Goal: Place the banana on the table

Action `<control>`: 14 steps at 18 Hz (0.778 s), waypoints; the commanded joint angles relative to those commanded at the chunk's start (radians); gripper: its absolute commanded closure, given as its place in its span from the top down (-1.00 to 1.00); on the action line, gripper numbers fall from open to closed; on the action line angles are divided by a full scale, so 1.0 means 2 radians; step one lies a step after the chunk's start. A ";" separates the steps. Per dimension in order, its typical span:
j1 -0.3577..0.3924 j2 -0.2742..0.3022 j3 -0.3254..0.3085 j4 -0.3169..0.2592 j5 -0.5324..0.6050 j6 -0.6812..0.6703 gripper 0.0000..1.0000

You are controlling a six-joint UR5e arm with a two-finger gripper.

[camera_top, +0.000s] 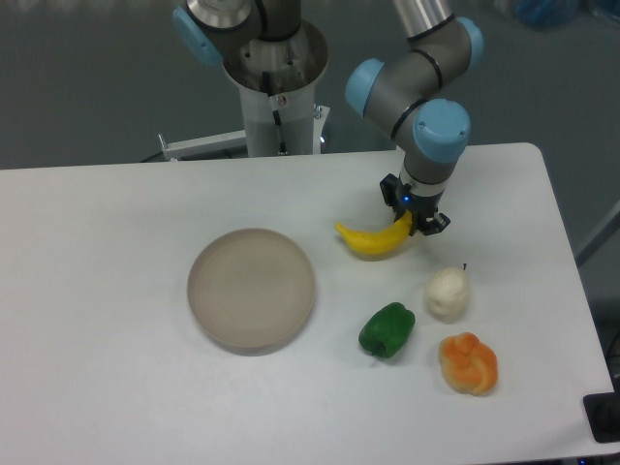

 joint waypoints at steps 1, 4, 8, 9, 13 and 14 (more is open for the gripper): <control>0.000 0.000 0.001 -0.001 0.000 -0.001 -0.34; 0.000 -0.001 0.000 0.000 0.000 -0.002 -0.32; 0.002 0.000 0.003 -0.001 0.000 -0.002 -0.21; 0.002 0.000 0.004 0.000 0.000 0.001 -0.06; 0.003 0.002 0.017 -0.002 -0.001 -0.004 0.82; 0.004 0.004 0.018 -0.003 -0.001 -0.003 0.85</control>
